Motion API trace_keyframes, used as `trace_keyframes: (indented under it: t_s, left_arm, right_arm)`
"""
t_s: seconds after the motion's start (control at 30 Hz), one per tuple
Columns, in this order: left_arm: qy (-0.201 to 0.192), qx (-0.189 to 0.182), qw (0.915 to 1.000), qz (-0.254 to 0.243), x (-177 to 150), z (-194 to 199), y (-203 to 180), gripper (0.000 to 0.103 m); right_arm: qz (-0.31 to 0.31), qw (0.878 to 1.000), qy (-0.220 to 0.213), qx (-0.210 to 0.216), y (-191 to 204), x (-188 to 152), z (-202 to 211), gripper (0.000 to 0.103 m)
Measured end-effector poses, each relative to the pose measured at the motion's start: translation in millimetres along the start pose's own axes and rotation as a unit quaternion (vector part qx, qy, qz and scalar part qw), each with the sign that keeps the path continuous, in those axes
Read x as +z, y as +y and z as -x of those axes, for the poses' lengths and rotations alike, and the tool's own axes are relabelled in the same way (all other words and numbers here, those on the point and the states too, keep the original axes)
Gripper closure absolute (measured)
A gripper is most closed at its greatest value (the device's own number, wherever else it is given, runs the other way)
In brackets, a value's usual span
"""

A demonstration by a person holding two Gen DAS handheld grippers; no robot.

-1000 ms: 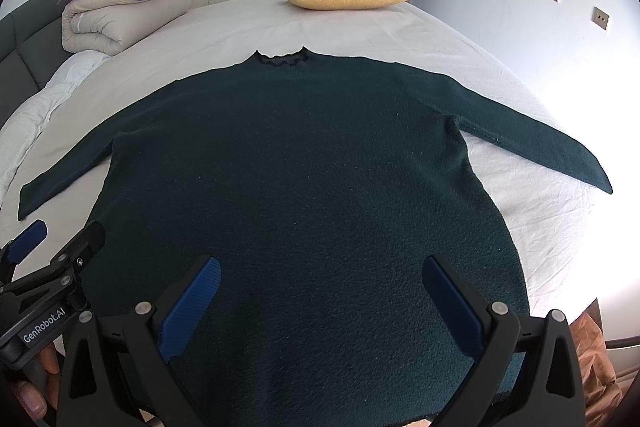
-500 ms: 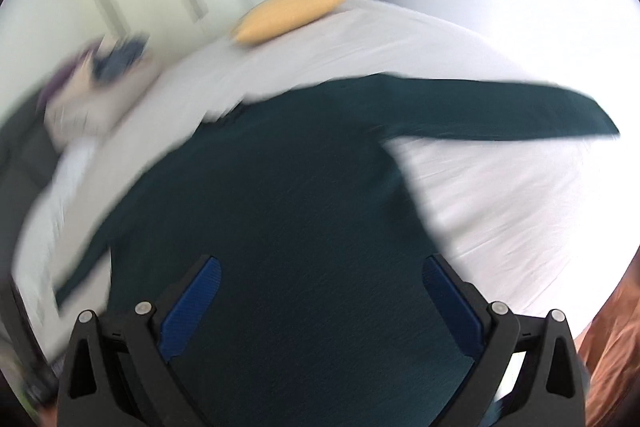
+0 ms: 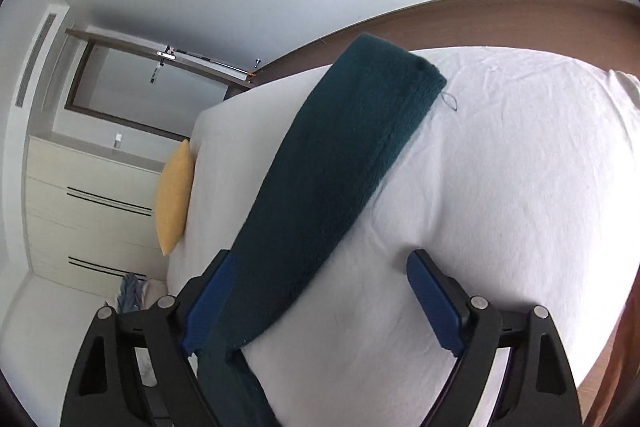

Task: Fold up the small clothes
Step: 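Grasp the sweater side edge with the right gripper and lift it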

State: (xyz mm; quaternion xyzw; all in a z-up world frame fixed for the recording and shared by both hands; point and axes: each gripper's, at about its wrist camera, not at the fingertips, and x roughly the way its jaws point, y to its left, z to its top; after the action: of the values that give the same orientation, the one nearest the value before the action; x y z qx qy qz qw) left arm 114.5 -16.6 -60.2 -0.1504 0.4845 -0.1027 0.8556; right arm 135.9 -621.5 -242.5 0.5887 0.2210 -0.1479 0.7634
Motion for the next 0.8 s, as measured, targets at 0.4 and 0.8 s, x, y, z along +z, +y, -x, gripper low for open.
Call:
trace_keyframes:
  t_s: [0.4,0.8]
  left_arm:
    - [-0.019,-0.014,0.9997,0.010,32.7,-10.3,-0.6,0.000]
    - [-0.009,-0.110,0.9938,0.016,93.0,-37.1,-19.2,0.001]
  right_arm:
    - [-0.009,0.999,-0.035,0.016,10.5,20.7,-17.6,0.058]
    - [0.264,0.963,-0.009,-0.052,192.7,-60.7,-66.6,0.091]
